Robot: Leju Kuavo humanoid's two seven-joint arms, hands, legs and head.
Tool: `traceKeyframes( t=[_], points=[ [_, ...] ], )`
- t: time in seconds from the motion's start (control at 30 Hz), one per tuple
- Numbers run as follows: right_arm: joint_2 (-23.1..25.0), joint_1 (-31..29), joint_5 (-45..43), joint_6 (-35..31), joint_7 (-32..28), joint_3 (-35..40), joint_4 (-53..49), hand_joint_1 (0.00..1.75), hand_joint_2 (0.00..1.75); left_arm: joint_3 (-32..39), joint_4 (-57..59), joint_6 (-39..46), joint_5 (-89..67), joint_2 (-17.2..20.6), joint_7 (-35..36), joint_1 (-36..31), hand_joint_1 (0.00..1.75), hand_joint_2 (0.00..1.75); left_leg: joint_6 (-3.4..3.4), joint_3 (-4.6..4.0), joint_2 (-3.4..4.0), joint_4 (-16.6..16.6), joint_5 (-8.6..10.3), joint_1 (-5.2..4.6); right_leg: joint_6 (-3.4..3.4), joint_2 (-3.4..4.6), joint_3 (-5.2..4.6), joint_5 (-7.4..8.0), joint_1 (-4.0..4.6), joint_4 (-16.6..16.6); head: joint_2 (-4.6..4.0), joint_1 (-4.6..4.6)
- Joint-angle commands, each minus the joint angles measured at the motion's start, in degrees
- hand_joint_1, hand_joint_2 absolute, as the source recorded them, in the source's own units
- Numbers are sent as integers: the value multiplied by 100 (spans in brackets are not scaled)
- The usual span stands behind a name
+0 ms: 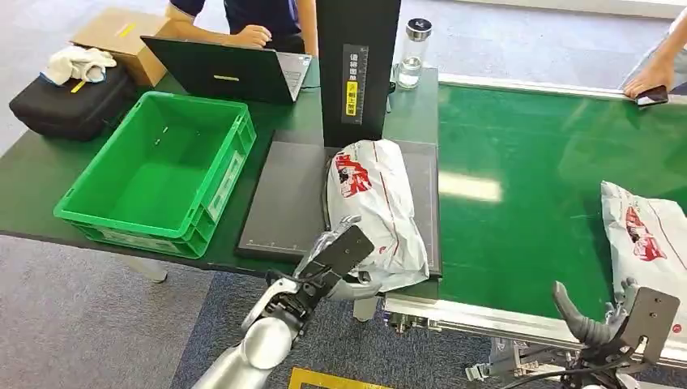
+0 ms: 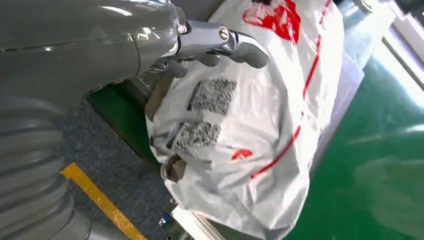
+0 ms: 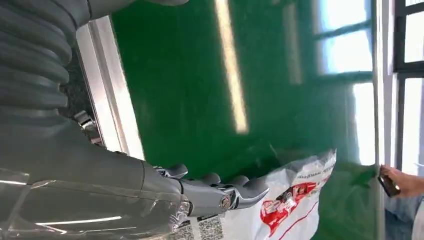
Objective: Moved the parcel from conveyor to table for the left to box.
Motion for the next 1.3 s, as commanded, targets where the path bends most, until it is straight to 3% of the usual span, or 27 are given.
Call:
traceKeyframes(
  t=[0.03,0.33,0.5,0.6,0.67,1.3],
  points=[
    [27,-298,-177,42,-76,211,114,0,175,-335,889,70,54,-42,-50,-410,0,175,-2,26,8,-11,-3,-3,-7,9,21,-2,-2,-7,0,0],
    [-28,-157,-274,-1,-96,846,-438,0,175,-383,1654,542,-9,-198,-91,-677,0,175,-1,20,5,-8,-3,-2,-6,5,17,-3,-1,-5,0,0],
    [21,-5,-255,-28,-78,861,-761,0,175,-335,1893,1244,-320,-254,-93,-724,0,175,-1,16,-5,-7,-1,-1,-5,-5,15,-4,0,-5,-2,0],
    [-11,-37,-252,-13,-75,895,-723,0,175,-307,1861,1302,-351,-250,-85,-713,0,175,-1,56,-11,-23,-8,-4,-12,-10,56,-14,-2,-18,0,0],
    [-33,-51,-253,-12,-75,905,-688,0,175,-297,1849,1335,-372,-245,-87,-717,0,175,-1,18,0,-7,-3,0,-5,1,16,-4,0,-5,0,0],
    [-117,-42,-316,39,-112,1020,-730,0,175,-353,1765,1440,-556,-218,-70,-609,0,175,0,36,-1,-14,-7,-2,-7,0,35,-8,0,-12,0,0]
  ],
)
